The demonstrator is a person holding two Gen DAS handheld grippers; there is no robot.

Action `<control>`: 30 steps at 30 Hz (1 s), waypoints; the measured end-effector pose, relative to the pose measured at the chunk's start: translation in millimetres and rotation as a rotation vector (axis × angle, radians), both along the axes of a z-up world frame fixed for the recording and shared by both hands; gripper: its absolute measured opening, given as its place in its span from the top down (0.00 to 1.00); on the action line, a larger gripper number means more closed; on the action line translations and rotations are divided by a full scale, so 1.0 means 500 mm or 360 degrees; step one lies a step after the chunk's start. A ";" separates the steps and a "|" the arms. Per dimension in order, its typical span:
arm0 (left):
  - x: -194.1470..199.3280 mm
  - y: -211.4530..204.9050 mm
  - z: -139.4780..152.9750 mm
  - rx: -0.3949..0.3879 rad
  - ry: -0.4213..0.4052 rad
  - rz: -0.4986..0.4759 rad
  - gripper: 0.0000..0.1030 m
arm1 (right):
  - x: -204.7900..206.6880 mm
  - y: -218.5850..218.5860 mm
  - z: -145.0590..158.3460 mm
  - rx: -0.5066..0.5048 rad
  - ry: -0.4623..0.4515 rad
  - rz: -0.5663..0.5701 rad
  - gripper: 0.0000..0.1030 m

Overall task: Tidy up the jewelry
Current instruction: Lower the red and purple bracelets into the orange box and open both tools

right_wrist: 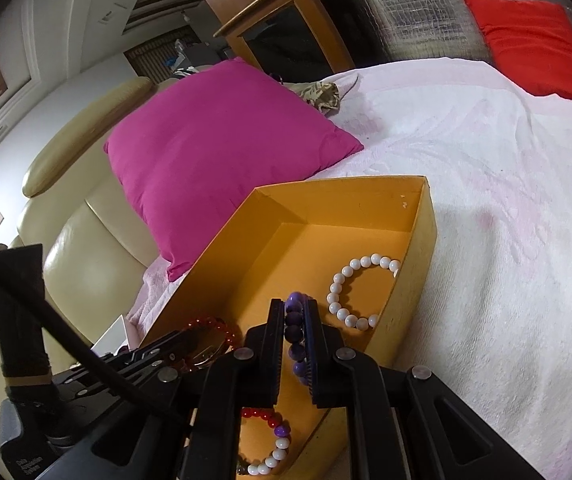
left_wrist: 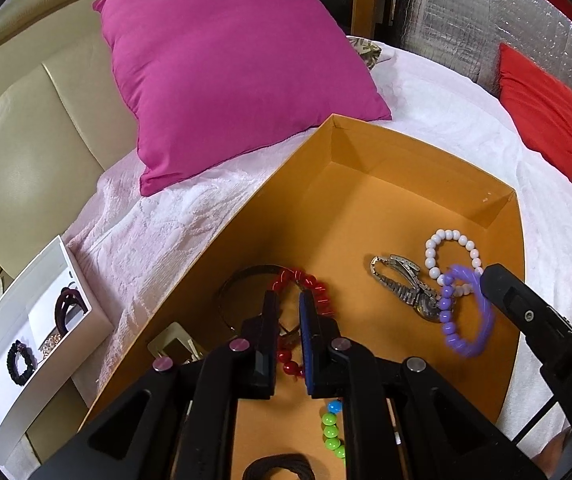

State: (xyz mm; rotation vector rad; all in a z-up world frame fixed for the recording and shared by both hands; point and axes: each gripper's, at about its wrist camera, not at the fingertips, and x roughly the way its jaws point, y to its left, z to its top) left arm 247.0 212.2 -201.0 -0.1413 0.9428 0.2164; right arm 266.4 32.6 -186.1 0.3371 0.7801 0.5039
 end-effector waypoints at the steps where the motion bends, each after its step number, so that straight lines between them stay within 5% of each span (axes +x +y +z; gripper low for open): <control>1: 0.000 0.000 0.000 -0.0001 0.0002 0.0002 0.89 | 0.000 0.000 0.000 0.0001 0.0001 -0.0002 0.89; 6: -0.002 -0.002 0.005 0.0034 -0.0015 0.0013 0.66 | -0.001 -0.006 0.000 0.0021 0.0011 -0.0012 0.89; 19: -0.011 -0.014 0.026 0.0135 -0.0099 0.0056 0.37 | -0.030 -0.033 0.008 0.0062 0.0018 -0.0019 0.89; 25: -0.020 -0.031 0.050 0.0207 -0.0192 0.0045 0.35 | -0.062 -0.055 0.014 0.0015 -0.0011 -0.0004 0.82; 30: -0.039 -0.051 0.082 0.0281 -0.0340 0.0023 0.21 | -0.100 -0.073 0.019 -0.0068 -0.0049 0.0003 0.82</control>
